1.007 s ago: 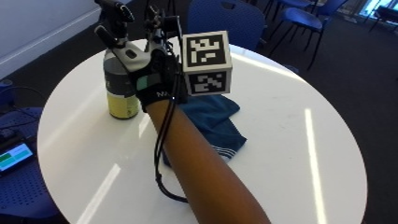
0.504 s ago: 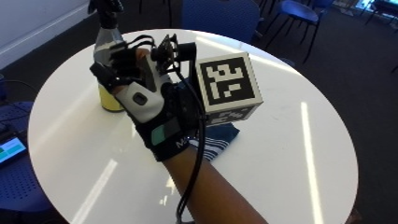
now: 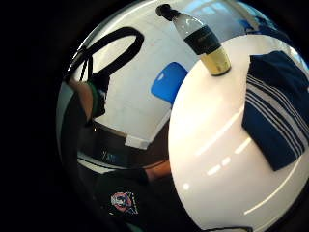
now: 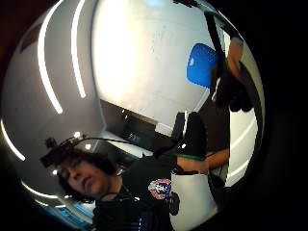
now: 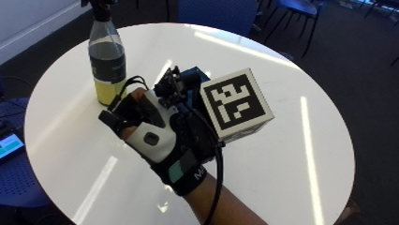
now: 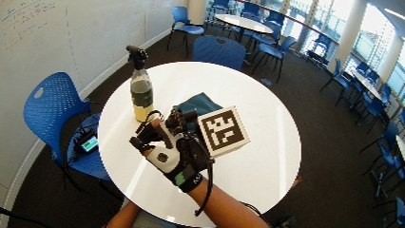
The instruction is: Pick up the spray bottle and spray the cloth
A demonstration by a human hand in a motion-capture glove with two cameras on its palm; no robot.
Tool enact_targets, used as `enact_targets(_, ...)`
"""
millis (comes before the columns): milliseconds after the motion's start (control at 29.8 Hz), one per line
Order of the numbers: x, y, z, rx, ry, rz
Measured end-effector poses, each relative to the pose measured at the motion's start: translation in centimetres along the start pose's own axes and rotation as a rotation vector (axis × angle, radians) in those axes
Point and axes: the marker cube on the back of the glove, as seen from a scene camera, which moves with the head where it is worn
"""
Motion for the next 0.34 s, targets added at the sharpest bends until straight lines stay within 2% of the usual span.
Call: enact_targets(336,-1.4,-1.0,0.2,-0.061,0.050,-0.056)
